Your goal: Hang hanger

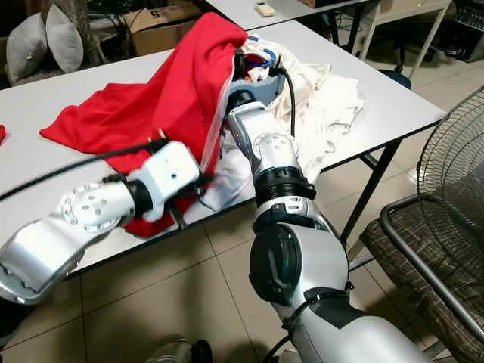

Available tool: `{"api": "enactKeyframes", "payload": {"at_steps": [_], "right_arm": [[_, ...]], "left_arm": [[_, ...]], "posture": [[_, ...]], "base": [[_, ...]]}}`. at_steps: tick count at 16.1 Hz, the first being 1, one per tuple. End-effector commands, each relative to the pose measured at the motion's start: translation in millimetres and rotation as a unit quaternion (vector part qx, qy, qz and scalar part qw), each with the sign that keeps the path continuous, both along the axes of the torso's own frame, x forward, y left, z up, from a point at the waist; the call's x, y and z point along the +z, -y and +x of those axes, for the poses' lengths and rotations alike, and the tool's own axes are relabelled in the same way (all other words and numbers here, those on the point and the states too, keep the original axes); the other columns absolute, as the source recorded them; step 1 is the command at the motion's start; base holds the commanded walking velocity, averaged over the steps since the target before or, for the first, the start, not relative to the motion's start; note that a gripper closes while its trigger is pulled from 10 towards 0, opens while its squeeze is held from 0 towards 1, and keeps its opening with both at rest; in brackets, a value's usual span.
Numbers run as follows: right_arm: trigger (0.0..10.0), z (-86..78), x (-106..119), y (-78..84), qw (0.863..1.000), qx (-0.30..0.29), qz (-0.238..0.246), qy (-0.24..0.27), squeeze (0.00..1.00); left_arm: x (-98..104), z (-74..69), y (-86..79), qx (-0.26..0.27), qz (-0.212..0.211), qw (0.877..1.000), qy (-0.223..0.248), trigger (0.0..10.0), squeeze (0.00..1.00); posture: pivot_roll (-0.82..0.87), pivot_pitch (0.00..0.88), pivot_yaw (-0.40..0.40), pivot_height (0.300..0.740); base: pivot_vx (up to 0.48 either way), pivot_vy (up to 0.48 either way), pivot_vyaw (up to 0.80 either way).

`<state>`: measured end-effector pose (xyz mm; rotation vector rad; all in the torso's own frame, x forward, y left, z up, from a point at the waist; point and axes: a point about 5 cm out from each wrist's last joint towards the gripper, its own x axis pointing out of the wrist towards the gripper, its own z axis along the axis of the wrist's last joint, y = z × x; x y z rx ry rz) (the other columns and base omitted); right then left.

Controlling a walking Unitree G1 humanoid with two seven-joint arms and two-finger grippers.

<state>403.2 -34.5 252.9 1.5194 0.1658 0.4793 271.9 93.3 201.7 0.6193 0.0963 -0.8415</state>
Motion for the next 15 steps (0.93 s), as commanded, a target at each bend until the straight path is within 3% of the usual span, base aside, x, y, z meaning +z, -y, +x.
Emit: {"api": "enactKeyframes", "payload": {"at_steps": [1, 2, 5, 6, 7, 8, 9, 10, 12, 13, 15], "right_arm": [[10.0, -6.8, 20, -28.8, 0.999, 0.037, 0.026, 0.019, 0.00], [10.0, -5.0, 22, -24.1, 0.999, 0.030, 0.025, 0.022, 0.00], [10.0, -3.4, 22, -18.3, 0.999, 0.019, -0.012, 0.036, 0.00], [10.0, -4.6, 21, -16.1, 0.996, 0.025, -0.062, 0.056, 0.00], [10.0, -8.0, 18, -10.7, 0.993, 0.040, -0.084, 0.074, 0.00], [10.0, -10.7, 15, -5.8, 0.991, 0.045, -0.100, 0.082, 0.00], [10.0, -16.6, 14, 1.2, 0.986, 0.056, -0.115, 0.103, 0.00], [10.0, -19.4, 14, 3.7, 0.985, 0.062, -0.117, 0.109, 0.00], [10.0, -42.2, 3, 22.1, 0.977, 0.099, -0.119, 0.144, 0.00], [10.0, -49.2, 0, 26.5, 0.975, 0.109, -0.116, 0.153, 0.00], [10.0, -76.4, -9, 44.6, 0.972, 0.130, -0.095, 0.173, 0.00]], "left_arm": [[-2, -6.3, 2.6, -0.028, -0.011, 0.999, -0.017, 10.0, 1.00], [-5, -10.3, 2.3, -0.036, -0.030, 0.998, -0.040, 10.0, 1.00], [-21, -6.4, -19.3, 0.002, 0.028, 0.998, -0.048, 10.0, 1.00], [-29, -8.0, -40.3, 0.030, 0.043, 0.996, -0.067, 10.0, 1.00], [-29, -15.1, -60.1, 0.048, 0.010, 0.994, -0.101, 10.0, 1.00], [-25, -21.5, -68.8, 0.044, -0.028, 0.992, -0.115, 10.0, 0.42], [-15, -30.4, -77.7, 0.038, -0.084, 0.988, -0.125, 10.0, 0.00], [-11, -34.3, -81.2, 0.038, -0.113, 0.984, -0.130, 10.0, 0.00], [2, -49.7, -101.3, 0.086, -0.241, 0.959, -0.120, 10.0, 0.00], [4, -53.4, -104.1, 0.092, -0.266, 0.952, -0.118, 10.0, 0.00], [16, -55.6, -115.9, 0.128, -0.350, 0.925, -0.080, 10.0, 0.00]], "posture": [[-0.08, 0.063, 0.092, 0.740], [-0.07, 0.061, 0.093, 0.740], [-0.08, 0.055, 0.098, 0.740], [-0.08, 0.053, 0.099, 0.740], [-0.08, 0.053, 0.099, 0.740], [-0.08, 0.052, 0.100, 0.740], [-0.07, 0.051, 0.099, 0.740], [-0.07, 0.053, 0.102, 0.740], [-0.06, 0.040, 0.097, 0.740], [-0.05, 0.037, 0.092, 0.740], [-0.05, 0.033, 0.086, 0.740]], "base": [[0.000, 0.000, 0.00], [0.000, 0.000, 0.00], [0.000, 0.000, 0.00], [0.000, 0.000, 0.00], [0.000, 0.000, 0.00], [0.000, 0.000, 0.00], [0.000, 0.000, 0.80], [0.000, 0.000, 0.80], [0.000, 0.000, 0.78], [0.000, 0.000, 0.77], [0.000, 0.000, 0.75]]}}
